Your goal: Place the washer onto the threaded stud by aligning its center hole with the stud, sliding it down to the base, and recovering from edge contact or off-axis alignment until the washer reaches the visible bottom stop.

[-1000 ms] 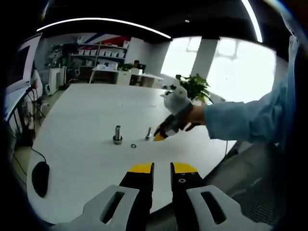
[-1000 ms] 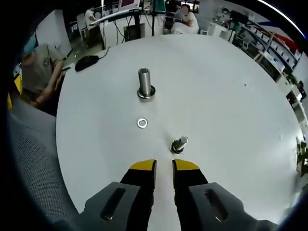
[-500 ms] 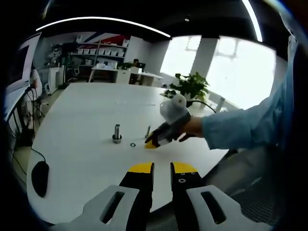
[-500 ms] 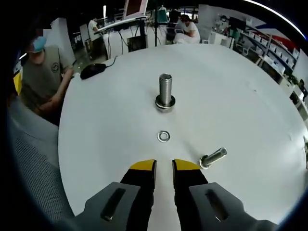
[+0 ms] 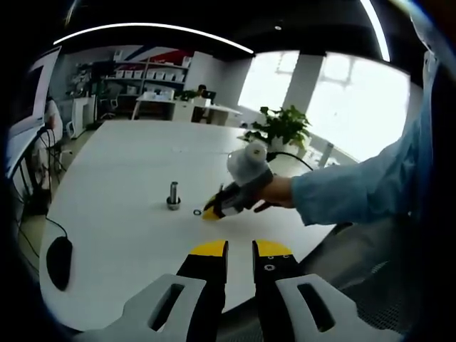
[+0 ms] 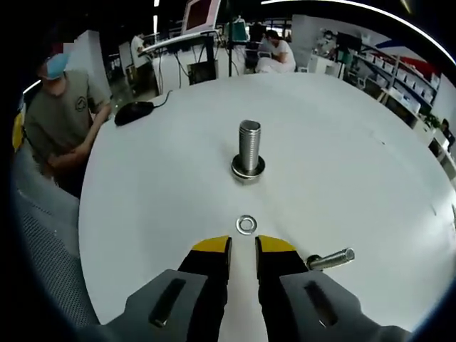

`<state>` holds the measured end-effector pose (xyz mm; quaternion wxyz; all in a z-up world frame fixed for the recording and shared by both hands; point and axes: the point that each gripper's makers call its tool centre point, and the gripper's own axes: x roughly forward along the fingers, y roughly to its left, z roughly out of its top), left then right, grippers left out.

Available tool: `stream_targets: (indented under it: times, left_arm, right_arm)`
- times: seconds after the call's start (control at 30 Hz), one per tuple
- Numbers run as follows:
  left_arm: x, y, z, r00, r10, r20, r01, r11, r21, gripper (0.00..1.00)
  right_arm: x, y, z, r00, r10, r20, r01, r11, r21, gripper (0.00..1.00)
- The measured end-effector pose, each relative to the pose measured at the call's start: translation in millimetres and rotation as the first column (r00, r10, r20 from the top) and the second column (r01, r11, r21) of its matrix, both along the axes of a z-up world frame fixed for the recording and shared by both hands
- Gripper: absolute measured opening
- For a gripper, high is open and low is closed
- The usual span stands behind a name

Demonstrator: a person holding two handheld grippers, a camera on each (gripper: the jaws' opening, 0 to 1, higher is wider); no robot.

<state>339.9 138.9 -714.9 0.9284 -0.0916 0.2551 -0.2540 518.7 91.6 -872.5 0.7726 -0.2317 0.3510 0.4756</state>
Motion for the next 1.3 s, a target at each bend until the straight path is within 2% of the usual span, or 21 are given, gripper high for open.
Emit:
stream_targets:
  times: [0.07, 0.3, 0.6, 1.13, 1.3]
  left_arm:
    - [0.0, 0, -0.1, 1.000, 0.001, 0.000, -0.001, 1.000, 0.000, 0.11]
    - [-0.3, 0, -1.0, 1.000, -0.001, -0.004, 0.001, 1.000, 0.002, 0.11]
    - [-0.6, 1, -1.9, 1.000, 0.002, -0.009, -0.002, 1.000, 0.004, 0.11]
    - [-0.8, 1, -2.3, 1.000, 0.002, -0.009, -0.002, 1.000, 0.007, 0.11]
    - [-0.9, 0, -2.2, 1.000, -0.001, -0.008, 0.001, 1.000, 0.007, 0.11]
  right_arm:
    - [2, 3, 0.6, 1.000, 0.001, 0.012, -0.001, 1.000, 0.015, 0.16]
    - [7, 7, 0.6, 1.000, -0.030, -0.003, 0.030, 0.999, 0.027, 0.16]
    - [7, 16, 1.1, 1.000, -0.029, -0.010, 0.029, 0.999, 0.042, 0.15]
    - [3, 1, 1.7, 0.999, -0.048, -0.019, 0.049, 0.998, 0.049, 0.15]
    - [4, -3, 8.9, 0.998, -0.061, -0.014, 0.062, 0.996, 0.062, 0.15]
